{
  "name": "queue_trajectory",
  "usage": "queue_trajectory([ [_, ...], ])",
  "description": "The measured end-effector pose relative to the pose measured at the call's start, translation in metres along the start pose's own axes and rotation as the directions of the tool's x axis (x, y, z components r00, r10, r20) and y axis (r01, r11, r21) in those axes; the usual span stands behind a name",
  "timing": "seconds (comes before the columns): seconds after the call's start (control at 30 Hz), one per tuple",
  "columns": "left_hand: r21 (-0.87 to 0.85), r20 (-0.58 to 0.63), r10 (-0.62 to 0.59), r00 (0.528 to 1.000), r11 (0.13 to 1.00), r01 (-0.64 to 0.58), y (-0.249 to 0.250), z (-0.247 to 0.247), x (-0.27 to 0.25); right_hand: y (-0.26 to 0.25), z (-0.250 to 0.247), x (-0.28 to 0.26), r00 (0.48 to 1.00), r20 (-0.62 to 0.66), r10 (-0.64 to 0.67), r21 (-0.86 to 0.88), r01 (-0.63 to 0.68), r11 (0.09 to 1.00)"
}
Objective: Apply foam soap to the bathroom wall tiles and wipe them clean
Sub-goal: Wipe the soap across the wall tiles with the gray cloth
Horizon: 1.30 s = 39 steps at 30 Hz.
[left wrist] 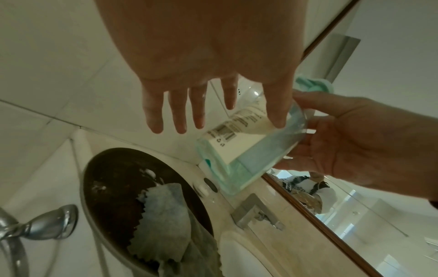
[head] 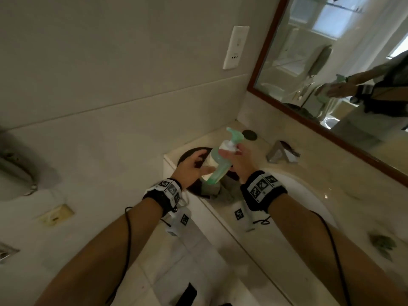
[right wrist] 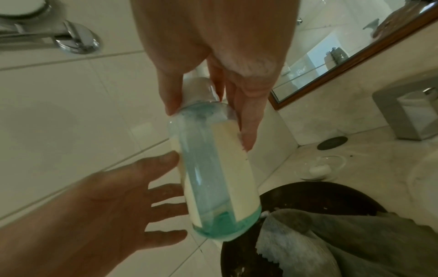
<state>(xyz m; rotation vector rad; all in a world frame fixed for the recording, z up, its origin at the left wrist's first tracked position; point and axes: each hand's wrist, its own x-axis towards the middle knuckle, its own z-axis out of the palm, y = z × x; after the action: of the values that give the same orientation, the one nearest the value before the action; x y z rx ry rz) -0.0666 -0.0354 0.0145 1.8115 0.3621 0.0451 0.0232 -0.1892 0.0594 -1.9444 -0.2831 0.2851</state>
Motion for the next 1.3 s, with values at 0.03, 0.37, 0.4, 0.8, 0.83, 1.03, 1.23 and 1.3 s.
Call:
queue_trajectory([
  [0.03,0.000,-0.024,-0.006,1.000,1.000,0.006,0.000,-0.003,0.003,0.003,0.001,0.010,1.000,0.006,0.004,-0.010,-0.004,1.000],
  [0.37,0.144,-0.219,-0.096,0.971,0.981,0.129,-0.015,-0.030,0.043,0.022,0.025,0.101,0.993,0.113,-0.022,-0.071,0.030,0.997],
  [0.4,0.152,-0.227,-0.115,0.967,0.977,0.152,-0.018,-0.032,0.048,0.023,0.029,0.110,0.993,0.121,-0.016,-0.067,0.025,0.997],
  [0.8,0.118,-0.332,-0.290,0.898,0.931,0.344,-0.057,-0.031,0.069,0.069,0.075,0.157,0.915,0.403,0.017,-0.231,0.084,0.969],
  [0.83,0.118,-0.332,-0.302,0.894,0.927,0.357,-0.060,-0.031,0.069,0.072,0.076,0.156,0.909,0.417,0.024,-0.237,0.083,0.968],
  [1.03,0.117,-0.328,-0.329,0.886,0.916,0.384,-0.067,-0.026,0.076,0.087,0.065,0.157,0.873,0.482,0.066,-0.264,0.073,0.962],
  [1.23,0.106,-0.285,-0.358,0.889,0.910,0.400,-0.075,-0.013,0.074,0.108,0.035,0.145,0.841,0.500,0.208,-0.536,0.111,0.837],
  [1.3,0.107,-0.273,-0.366,0.890,0.907,0.407,-0.079,-0.008,0.068,0.117,0.031,0.138,0.802,0.531,0.275,-0.637,0.164,0.754],
])
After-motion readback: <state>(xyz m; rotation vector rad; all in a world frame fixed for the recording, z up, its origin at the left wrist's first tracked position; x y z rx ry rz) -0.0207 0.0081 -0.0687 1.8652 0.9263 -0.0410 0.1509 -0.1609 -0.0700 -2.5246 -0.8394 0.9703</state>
